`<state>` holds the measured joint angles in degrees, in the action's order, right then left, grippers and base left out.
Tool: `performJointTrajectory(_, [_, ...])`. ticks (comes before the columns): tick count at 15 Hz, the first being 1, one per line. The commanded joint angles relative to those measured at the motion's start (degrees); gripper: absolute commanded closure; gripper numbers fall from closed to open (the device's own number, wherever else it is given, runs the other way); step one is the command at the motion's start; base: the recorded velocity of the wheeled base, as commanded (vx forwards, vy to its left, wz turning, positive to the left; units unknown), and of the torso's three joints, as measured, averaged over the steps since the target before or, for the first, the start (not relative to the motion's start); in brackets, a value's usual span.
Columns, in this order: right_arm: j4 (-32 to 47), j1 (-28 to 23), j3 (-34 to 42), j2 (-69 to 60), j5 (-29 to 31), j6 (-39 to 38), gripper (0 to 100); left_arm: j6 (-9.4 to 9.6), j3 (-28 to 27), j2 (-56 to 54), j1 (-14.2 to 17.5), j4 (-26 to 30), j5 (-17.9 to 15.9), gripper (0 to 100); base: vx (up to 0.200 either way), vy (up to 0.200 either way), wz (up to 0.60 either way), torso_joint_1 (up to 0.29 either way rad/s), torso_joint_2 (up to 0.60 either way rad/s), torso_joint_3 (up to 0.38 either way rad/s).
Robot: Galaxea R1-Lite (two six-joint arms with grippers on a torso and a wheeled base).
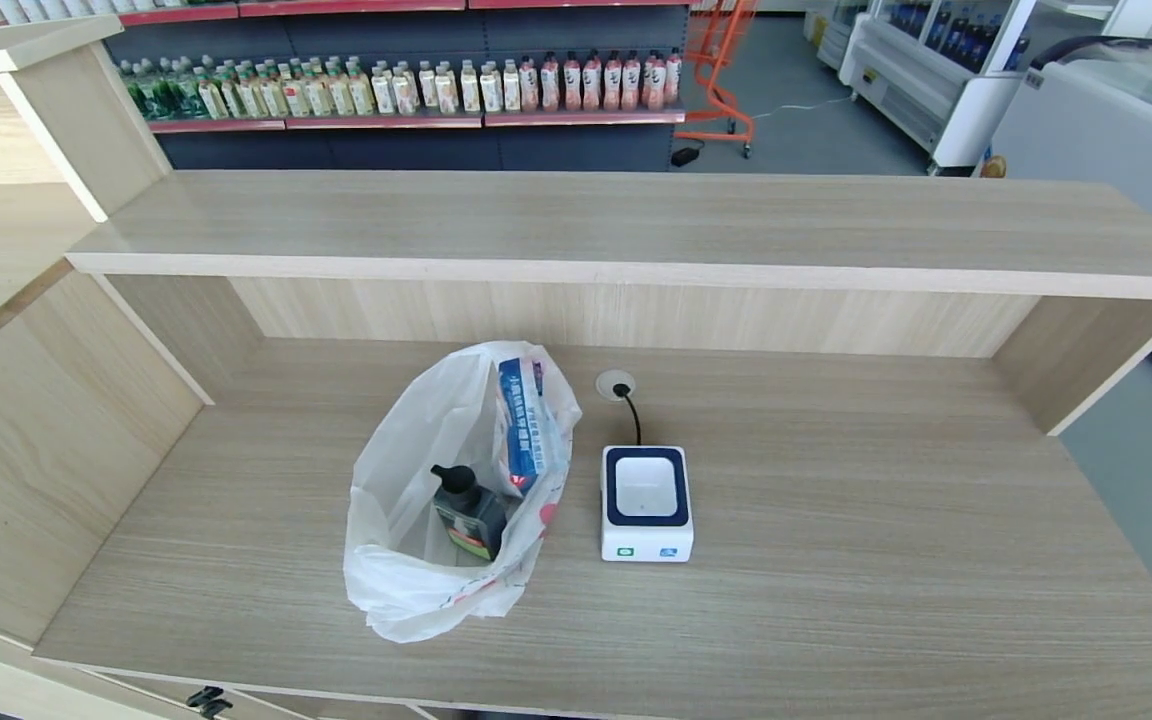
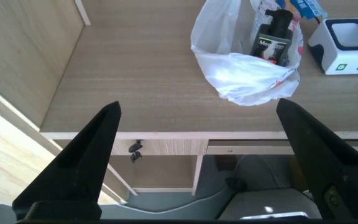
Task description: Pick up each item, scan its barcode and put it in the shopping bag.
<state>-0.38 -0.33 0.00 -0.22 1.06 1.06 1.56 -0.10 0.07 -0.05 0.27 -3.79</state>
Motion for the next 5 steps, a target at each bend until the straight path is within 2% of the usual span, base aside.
performJointTrajectory(1, [0.0, 0.0, 0.0, 0.2, 0.0, 0.1, 100, 0.02, 0.0, 0.0, 0.0, 0.0, 0.0, 0, 0.000, 0.000, 0.00, 0.000, 0.00, 0.000])
performJointTrajectory(5, [0.0, 0.0, 0.0, 0.2, -0.1, 0.3, 100, 0.02, 0.0, 0.0, 0.0, 0.0, 0.0, 0, 0.000, 0.000, 0.00, 0.000, 0.00, 0.000])
